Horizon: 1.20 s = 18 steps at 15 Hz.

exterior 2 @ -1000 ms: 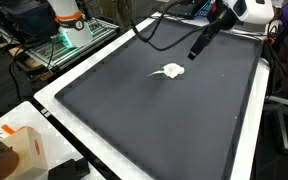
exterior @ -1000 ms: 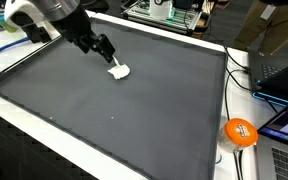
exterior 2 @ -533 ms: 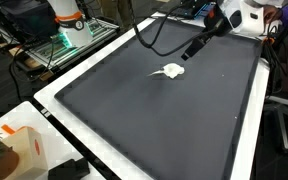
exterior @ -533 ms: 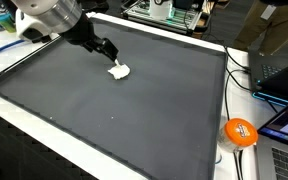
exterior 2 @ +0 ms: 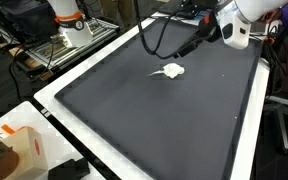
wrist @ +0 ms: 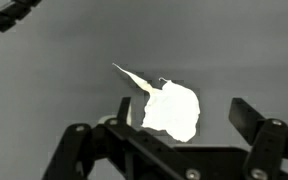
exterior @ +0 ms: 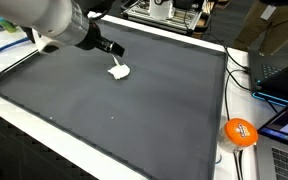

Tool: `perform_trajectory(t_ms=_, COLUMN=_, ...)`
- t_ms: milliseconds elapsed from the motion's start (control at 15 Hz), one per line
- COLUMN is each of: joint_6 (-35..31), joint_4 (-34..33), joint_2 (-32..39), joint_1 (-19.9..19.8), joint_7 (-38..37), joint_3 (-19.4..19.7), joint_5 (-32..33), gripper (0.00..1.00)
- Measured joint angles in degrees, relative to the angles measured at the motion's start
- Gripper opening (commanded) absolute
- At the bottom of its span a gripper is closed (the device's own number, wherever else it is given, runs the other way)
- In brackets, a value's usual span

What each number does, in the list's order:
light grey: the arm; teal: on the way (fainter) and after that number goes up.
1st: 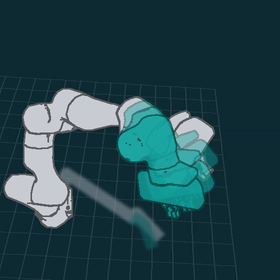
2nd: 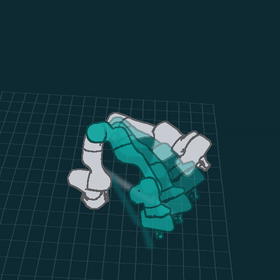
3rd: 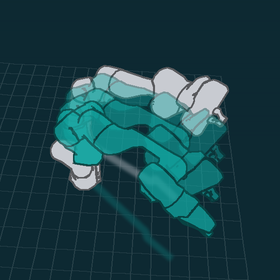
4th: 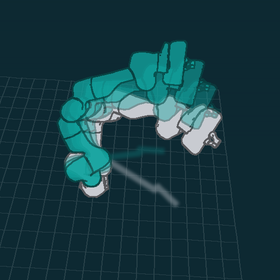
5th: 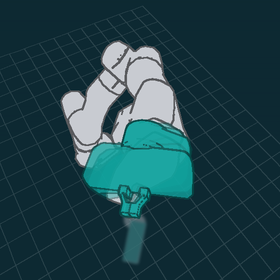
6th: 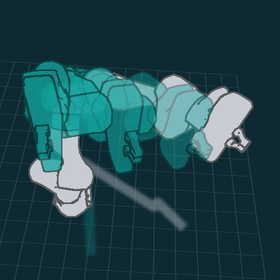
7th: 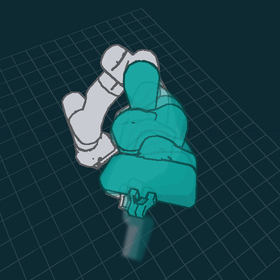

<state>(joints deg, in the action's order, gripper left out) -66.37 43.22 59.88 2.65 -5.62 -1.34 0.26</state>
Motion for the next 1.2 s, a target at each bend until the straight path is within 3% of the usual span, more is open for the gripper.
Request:
perform_trajectory(t_ms=533, joint_6=6.3, joint_4=-8.3, joint_2=6.3, joint_1=0.0, joint_7=-3.5, joint_3=-0.6, joint_5=-1.9, gripper=1.00)
perform_trajectory(t_ms=800, joint_6=2.9, joint_4=-11.1, joint_2=7.9, joint_1=-0.5, joint_7=-9.0, joint_3=-1.7, joint_5=-6.6, gripper=1.00)
perform_trajectory(t_ms=1200, joint_6=-4.9, joint_4=-12.5, joint_2=8.8, joint_1=-0.5, joint_7=-9.4, joint_3=-1.8, joint_5=-7.0, gripper=1.00)
